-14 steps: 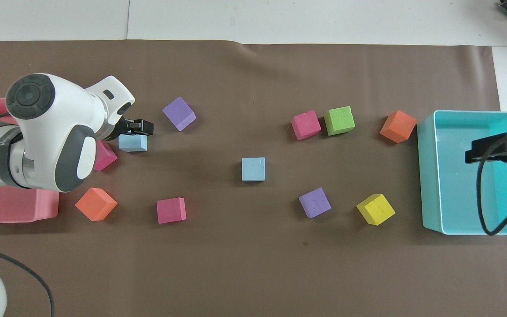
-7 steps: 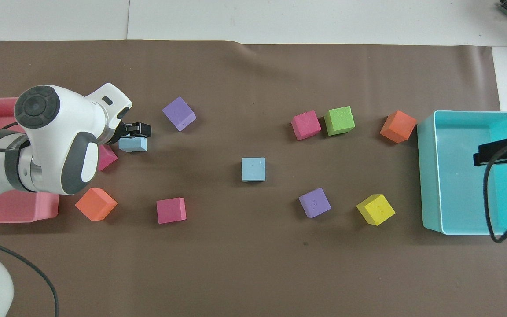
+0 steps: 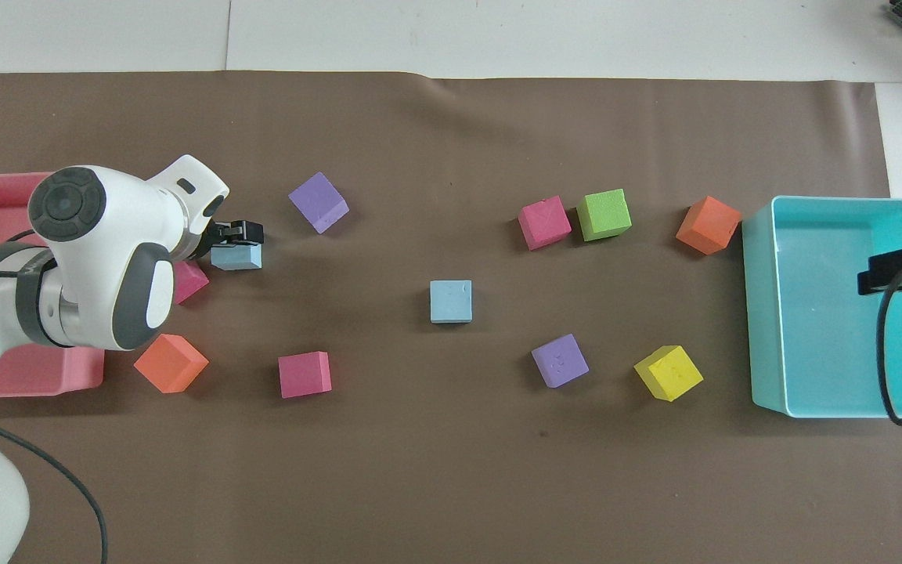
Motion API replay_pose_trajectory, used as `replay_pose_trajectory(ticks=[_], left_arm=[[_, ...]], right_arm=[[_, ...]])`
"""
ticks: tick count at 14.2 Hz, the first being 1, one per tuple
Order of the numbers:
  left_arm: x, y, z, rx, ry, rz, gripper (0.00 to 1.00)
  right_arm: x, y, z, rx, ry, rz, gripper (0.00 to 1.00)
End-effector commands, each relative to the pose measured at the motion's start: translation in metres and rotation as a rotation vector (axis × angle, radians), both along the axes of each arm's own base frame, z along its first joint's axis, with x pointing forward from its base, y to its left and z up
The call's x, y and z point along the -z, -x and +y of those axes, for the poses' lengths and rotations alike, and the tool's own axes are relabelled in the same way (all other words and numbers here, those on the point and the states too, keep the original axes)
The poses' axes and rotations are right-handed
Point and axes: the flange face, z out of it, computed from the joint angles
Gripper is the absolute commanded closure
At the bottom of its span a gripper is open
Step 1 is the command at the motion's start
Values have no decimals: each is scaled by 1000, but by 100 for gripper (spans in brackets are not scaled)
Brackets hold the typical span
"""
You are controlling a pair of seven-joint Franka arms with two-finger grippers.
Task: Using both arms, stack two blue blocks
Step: 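Close the left gripper around the light blue cube near the pink cube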
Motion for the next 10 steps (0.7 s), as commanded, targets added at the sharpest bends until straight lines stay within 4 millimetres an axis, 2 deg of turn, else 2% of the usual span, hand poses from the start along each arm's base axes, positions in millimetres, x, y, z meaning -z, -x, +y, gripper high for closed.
replay_pose_trajectory(ticks=[1, 9, 10], left_arm=[[10, 0, -4, 7, -9, -23, 0], [25, 7, -10, 20, -15, 3, 0], [26, 8, -13, 26, -16, 5, 7]], right_arm=[[-2, 3, -3, -8, -27, 1, 0], [-3, 3, 4, -21, -26, 5, 0], [-3, 3, 4, -21, -26, 5, 0]])
